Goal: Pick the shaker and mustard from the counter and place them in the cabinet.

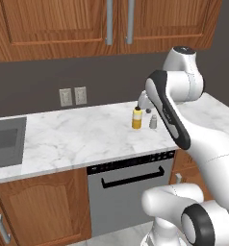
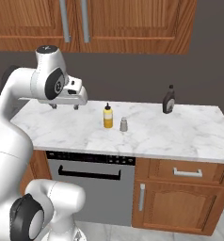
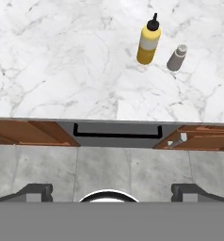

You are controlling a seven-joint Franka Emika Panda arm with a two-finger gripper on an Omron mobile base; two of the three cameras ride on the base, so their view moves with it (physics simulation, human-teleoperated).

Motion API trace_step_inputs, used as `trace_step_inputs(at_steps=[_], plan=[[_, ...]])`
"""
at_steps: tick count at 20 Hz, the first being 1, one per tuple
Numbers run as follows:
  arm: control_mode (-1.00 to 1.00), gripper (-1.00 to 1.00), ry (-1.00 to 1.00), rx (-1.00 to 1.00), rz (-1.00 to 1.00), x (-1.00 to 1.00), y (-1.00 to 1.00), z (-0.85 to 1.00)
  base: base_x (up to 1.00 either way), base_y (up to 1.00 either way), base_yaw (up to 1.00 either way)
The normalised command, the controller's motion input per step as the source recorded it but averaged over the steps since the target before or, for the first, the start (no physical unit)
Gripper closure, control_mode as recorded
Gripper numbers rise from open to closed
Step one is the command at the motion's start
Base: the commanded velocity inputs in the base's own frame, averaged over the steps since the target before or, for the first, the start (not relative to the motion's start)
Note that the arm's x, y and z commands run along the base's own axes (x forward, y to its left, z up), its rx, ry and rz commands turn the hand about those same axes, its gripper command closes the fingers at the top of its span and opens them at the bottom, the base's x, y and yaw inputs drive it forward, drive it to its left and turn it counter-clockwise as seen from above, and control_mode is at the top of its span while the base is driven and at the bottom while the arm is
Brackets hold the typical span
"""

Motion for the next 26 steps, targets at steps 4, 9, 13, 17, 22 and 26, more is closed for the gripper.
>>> trace_step_inputs(at_steps=[4, 9, 13, 17, 22, 26], plan=[[-1.0, -1.0, 0.0, 0.0, 0.0, 0.0, 0.0, 0.0, 0.0, 0.0, 0.0], [-1.0, -1.0, -0.03, 0.0, 0.0, -0.03, -0.05, -0.01, 0.0, 0.0, 0.0], [-1.0, -1.0, -0.03, 0.0, 0.0, -0.01, -0.09, -0.13, 0.0, 0.0, 0.0], [-1.0, -1.0, -0.03, -0.01, 0.0, -0.08, -0.12, -0.3, 0.0, 0.0, 0.0], [-1.0, -1.0, -0.11, -0.05, 0.0, -0.28, -0.05, -0.36, 0.0, 0.0, 0.0], [-1.0, -1.0, -0.21, -0.03, 0.0, -0.31, -0.02, -0.32, 0.0, 0.0, 0.0]])
